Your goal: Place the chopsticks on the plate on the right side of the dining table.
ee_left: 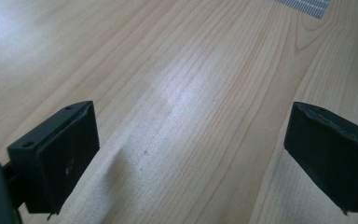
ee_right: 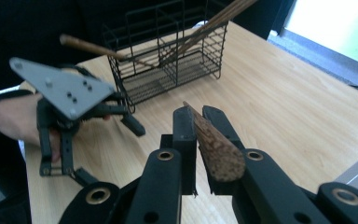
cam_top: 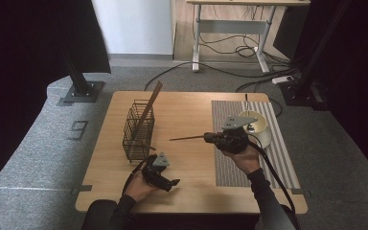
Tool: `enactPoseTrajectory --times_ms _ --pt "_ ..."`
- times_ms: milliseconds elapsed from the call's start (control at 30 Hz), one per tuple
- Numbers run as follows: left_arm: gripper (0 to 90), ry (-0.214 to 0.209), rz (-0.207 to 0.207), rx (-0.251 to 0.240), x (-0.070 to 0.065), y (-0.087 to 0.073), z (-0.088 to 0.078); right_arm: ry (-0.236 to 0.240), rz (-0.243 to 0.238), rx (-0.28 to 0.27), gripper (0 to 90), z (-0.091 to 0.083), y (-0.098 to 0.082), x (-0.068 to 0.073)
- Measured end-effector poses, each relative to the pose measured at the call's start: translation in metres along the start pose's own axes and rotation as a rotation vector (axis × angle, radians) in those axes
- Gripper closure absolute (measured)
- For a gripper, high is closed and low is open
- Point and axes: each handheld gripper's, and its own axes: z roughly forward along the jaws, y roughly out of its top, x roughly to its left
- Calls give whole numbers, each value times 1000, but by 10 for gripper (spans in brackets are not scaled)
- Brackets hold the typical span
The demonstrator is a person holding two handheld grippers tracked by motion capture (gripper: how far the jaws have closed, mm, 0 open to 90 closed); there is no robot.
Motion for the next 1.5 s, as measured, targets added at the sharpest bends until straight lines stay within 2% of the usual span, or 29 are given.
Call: enactPoseTrajectory --times_ms 200,433,733,867,1000,1233,1500 --pt "66 17 9 -22 -1 2 -7 4 7 10 833 3 -18 3" --pt "125 37 28 -49 -2 5 -12 33 14 11 834 3 -35 9" --pt "180 59 47 -83 -4 7 -15 77 -11 43 833 11 -47 23" --pt "233 65 60 -88 -5 8 -14 102 -22 48 834 14 -48 30" --pt "327 60 72 -91 -5 8 -12 116 -31 57 834 15 -49 35" --pt "488 54 82 -96 -4 8 -11 139 -39 65 834 16 -48 40" --pt "625 42 101 -104 -3 6 -10 158 -45 62 834 15 -45 45"
